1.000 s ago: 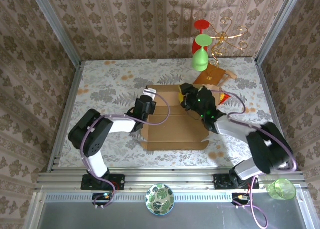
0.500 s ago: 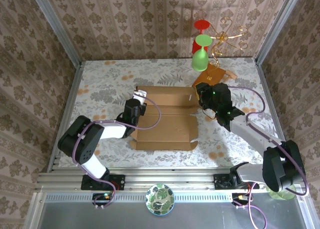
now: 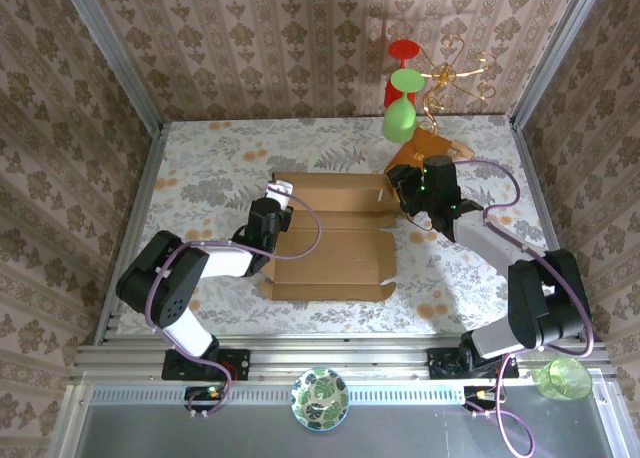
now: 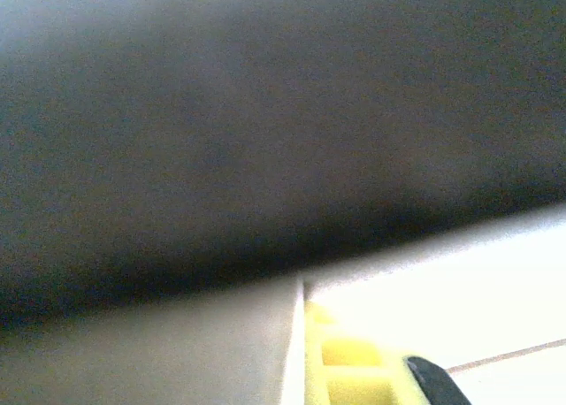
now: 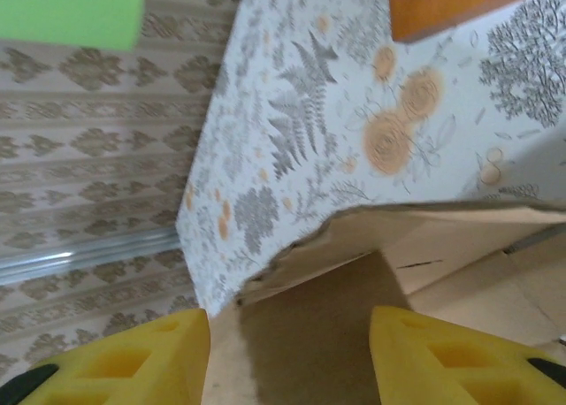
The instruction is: Fold the paper box
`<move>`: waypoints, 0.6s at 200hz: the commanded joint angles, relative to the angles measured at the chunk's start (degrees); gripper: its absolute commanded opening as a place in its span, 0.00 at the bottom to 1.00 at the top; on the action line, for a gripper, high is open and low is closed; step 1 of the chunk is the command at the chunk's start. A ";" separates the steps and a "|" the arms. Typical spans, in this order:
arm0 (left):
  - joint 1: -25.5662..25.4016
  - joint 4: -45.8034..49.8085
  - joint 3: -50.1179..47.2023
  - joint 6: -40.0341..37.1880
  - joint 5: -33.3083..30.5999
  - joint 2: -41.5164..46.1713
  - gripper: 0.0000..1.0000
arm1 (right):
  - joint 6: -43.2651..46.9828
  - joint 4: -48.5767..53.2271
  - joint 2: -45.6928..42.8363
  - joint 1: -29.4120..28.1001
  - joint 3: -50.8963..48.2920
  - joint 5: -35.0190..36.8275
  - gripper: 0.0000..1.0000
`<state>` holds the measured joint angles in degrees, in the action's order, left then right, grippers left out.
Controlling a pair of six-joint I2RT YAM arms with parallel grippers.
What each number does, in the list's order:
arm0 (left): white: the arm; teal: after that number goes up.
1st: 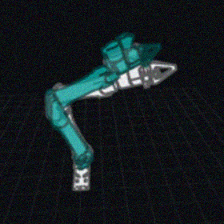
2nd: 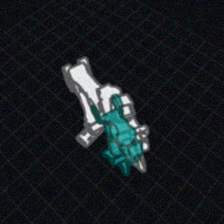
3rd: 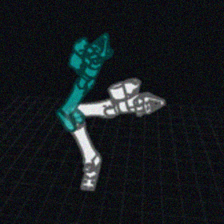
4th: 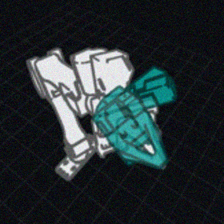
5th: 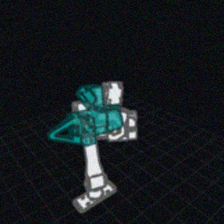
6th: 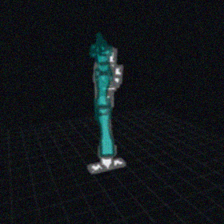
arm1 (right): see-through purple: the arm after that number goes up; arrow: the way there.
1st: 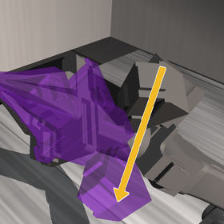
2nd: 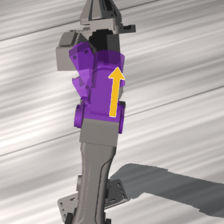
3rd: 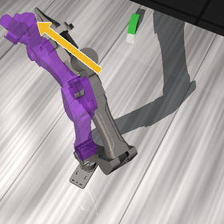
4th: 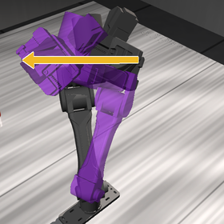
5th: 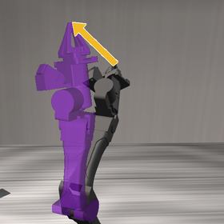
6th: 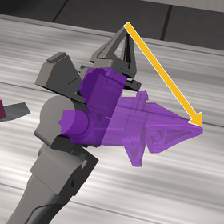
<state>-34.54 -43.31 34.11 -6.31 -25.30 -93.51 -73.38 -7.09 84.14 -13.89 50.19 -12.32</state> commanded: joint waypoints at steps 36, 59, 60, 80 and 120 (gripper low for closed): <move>-0.30 0.78 -0.20 0.08 1.28 -0.95 0.00 | 1.41 -0.63 0.60 -1.33 2.63 -3.57 0.51; -0.44 0.82 -0.01 0.41 1.39 -1.48 0.00 | -0.14 -2.64 1.43 -2.04 2.55 -4.10 0.48; -0.44 0.80 -0.01 0.42 1.39 -1.49 0.00 | -0.20 -2.69 1.41 -2.03 2.54 -4.11 0.48; -0.44 1.00 0.08 0.81 1.74 -1.67 0.00 | -1.81 -3.82 1.80 -2.47 2.47 -4.12 0.36; -0.39 1.47 0.26 1.12 1.92 -1.29 0.00 | -2.25 -3.97 1.15 -2.26 2.00 -3.25 0.21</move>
<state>-34.61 -42.87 34.11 -4.84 -24.23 -94.15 -75.42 -10.15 85.58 -16.03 51.72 -15.38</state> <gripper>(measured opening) 0.084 0.181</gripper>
